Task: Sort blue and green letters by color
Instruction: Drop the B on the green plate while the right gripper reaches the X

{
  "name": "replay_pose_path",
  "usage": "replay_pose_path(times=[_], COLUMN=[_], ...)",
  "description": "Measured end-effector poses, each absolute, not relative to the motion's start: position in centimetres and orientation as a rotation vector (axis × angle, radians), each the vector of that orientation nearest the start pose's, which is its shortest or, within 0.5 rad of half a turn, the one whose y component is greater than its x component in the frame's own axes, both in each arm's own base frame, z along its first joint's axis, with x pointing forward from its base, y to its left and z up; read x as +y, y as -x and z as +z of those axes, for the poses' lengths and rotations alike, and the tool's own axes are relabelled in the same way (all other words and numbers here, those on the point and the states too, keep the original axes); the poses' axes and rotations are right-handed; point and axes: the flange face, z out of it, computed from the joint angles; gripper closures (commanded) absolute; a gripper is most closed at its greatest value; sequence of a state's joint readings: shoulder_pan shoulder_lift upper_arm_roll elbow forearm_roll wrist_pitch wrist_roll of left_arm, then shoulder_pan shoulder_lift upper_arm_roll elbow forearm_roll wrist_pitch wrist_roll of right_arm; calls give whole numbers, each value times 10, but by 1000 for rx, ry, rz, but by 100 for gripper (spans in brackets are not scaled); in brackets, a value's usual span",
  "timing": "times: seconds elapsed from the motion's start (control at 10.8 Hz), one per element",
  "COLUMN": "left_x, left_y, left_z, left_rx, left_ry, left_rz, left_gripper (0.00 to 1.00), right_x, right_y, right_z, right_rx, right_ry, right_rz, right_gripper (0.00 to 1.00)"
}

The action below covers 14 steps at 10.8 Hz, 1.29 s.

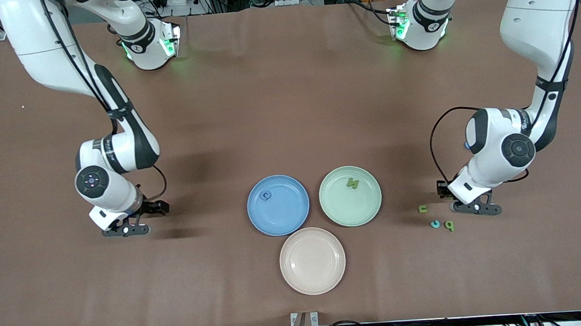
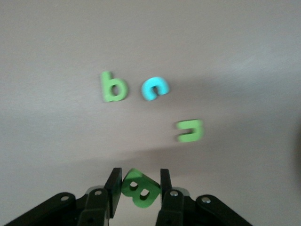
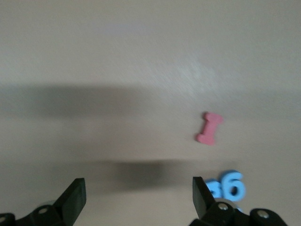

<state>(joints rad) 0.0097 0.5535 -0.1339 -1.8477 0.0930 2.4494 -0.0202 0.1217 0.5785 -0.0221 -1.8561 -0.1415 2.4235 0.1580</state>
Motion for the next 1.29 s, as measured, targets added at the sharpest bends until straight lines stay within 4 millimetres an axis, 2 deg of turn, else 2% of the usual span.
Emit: replay_pose_path(times=[0.18, 0.37, 0.55, 0.74, 0.83, 0.92, 1.11, 1.29], left_x=[-134, -195, -241, -282, -301, -317, -328, -323], left_y=[-647, -636, -622, -609, -603, -597, -595, -601], left_z=[251, 259, 258, 254, 249, 243, 234, 234], left_rx=[111, 16, -63, -158, -193, -213, -222, -238], left_ry=[3158, 3174, 3183, 3190, 3191, 3190, 3188, 3185], left_rz=[-89, -85, -76, -65, -56, -45, -32, -43], left_gripper=[73, 73, 73, 73, 41, 0, 0, 0], right_x=[26, -1, -11, -17, -25, -34, -42, -49], right_y=[-624, -614, -601, -592, -591, -590, -591, -591], right_z=[201, 200, 190, 182, 181, 181, 182, 183], right_rx=[-240, -287, -261, -291, -330, -352, -400, -439], right_ry=[3235, 3226, 3198, 3093, 3068, 3061, 3058, 3058], right_rz=[58, 94, 143, 161, 155, 152, 137, 128], right_gripper=[0, 0, 0, 0, 0, 0, 0, 0])
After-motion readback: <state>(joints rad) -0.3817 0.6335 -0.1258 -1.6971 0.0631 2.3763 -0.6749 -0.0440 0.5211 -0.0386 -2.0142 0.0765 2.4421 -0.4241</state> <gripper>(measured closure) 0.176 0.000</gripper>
